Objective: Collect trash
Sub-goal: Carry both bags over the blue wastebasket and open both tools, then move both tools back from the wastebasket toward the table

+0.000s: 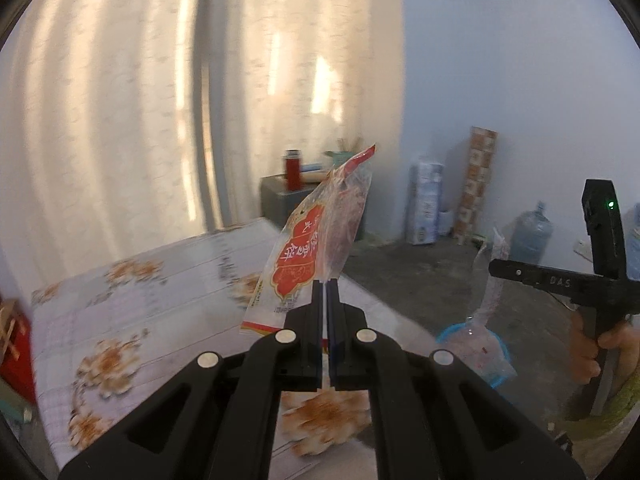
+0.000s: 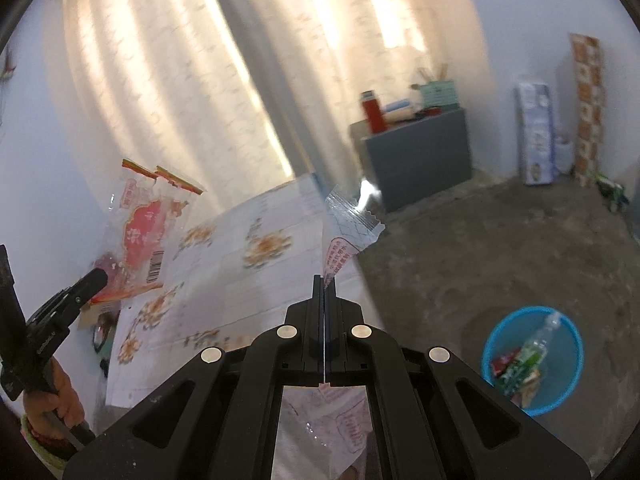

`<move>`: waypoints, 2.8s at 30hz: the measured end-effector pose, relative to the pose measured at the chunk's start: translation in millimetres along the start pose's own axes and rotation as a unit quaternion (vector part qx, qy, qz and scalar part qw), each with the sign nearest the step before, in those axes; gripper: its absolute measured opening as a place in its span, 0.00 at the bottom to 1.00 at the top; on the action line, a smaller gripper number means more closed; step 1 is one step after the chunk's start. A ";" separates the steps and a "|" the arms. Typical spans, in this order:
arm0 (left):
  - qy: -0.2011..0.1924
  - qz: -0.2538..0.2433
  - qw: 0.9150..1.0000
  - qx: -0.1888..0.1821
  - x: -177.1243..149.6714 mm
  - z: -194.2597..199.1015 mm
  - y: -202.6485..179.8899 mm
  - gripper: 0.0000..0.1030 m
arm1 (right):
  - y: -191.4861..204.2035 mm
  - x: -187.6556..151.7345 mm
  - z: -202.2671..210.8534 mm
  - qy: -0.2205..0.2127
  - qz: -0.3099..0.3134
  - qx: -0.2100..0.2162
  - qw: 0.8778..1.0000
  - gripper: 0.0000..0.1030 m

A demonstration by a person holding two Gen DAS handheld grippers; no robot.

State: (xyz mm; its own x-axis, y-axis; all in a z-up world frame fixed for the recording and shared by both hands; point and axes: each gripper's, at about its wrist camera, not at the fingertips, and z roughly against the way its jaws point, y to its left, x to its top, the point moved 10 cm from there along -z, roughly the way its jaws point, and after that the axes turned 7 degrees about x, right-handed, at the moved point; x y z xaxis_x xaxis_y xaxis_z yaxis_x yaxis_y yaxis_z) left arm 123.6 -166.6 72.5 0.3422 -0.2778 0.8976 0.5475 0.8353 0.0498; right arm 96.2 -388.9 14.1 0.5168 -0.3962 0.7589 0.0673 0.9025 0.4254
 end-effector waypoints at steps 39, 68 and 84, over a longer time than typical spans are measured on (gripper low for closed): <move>0.319 -0.051 0.915 -0.243 -131.8 -300.7 -404.7 0.02 | -343.4 -104.3 -7.2 0.030 -0.271 -0.177 0.946 0.00; 0.247 -0.024 0.937 -0.247 -93.5 -203.7 -323.4 0.81 | -312.0 -151.9 37.2 0.051 -0.266 -0.255 0.928 0.58; 0.111 0.002 0.993 -0.026 -85.8 -36.8 -105.7 0.94 | -56.3 -76.2 22.3 0.005 -0.016 -0.174 0.985 0.92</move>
State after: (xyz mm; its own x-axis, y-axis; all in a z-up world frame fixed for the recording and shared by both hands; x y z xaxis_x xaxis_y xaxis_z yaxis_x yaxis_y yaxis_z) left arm 64.4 -248.5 -25.8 0.5018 -0.3764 0.7788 0.5821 0.8129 0.0179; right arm 34.0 -413.3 -56.7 0.5180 -0.4250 0.7423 0.3712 0.8935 0.2526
